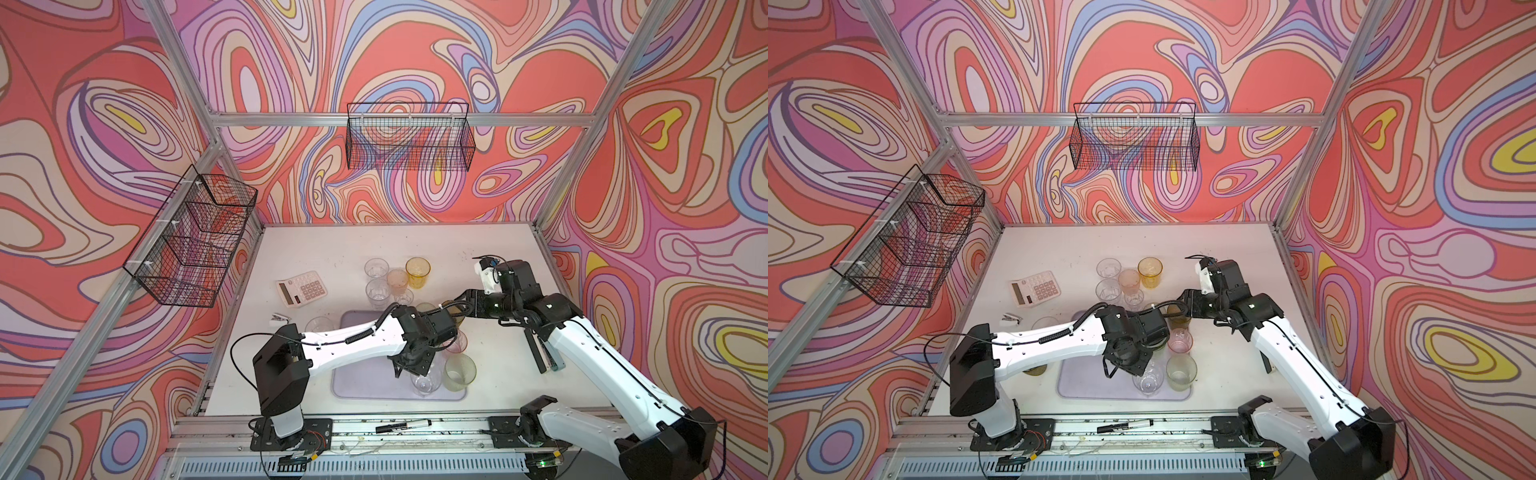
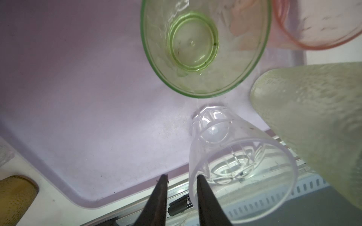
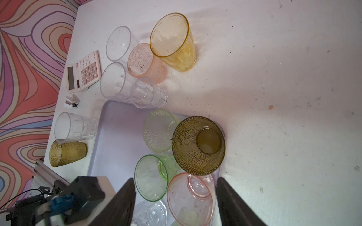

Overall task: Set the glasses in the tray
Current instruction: 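Open the left gripper to release the clear faceted glass on the tray, then raise the left gripper and move it to the clear glasses near the calculator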

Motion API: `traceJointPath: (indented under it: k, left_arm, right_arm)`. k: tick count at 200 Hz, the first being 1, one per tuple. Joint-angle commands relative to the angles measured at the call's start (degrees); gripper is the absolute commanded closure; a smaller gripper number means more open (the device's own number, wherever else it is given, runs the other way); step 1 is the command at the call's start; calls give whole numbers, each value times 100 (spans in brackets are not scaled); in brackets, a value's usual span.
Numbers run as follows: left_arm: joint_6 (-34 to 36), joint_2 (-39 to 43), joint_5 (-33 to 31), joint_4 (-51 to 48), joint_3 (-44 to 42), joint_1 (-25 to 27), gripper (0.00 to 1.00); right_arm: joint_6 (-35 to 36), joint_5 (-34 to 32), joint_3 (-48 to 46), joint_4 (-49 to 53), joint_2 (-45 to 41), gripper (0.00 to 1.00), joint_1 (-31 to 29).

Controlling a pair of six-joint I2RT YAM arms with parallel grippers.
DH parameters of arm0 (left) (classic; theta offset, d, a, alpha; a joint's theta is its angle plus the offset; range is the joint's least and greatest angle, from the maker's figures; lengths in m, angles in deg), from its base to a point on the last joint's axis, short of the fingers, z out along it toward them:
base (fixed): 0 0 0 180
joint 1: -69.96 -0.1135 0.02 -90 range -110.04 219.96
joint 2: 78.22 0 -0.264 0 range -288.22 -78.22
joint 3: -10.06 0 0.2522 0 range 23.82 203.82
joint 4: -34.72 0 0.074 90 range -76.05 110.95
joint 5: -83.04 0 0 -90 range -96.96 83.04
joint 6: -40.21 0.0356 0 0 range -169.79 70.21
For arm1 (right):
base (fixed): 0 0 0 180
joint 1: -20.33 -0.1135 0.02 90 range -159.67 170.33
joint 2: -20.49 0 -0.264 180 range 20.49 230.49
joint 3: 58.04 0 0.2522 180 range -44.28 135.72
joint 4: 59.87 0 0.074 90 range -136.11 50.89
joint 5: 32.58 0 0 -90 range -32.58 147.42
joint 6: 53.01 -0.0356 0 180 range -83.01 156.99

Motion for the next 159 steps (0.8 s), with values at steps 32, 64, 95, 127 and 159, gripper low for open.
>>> traceJointPath:
  k: [32, 64, 95, 127, 159]
  left_arm:
    - [660, 376, -249, -728, 605, -528, 69]
    - [1035, 523, -161, -740, 684, -891, 69]
    - [1344, 606, -283, -741, 662, -1261, 67]
    - [1706, 673, -276, -701, 709, -1783, 64]
    - [2054, 675, -127, -553, 840, -2322, 61]
  right_arm:
    - [71, 24, 77, 113, -113, 32, 20]
    - [19, 88, 62, 66, -117, 32, 20]
    - [22, 156, 95, 100, -117, 32, 21]
    - [27, 193, 250, 242, -121, 32, 28]
    - [-5, 83, 246, 200, -225, 32, 28]
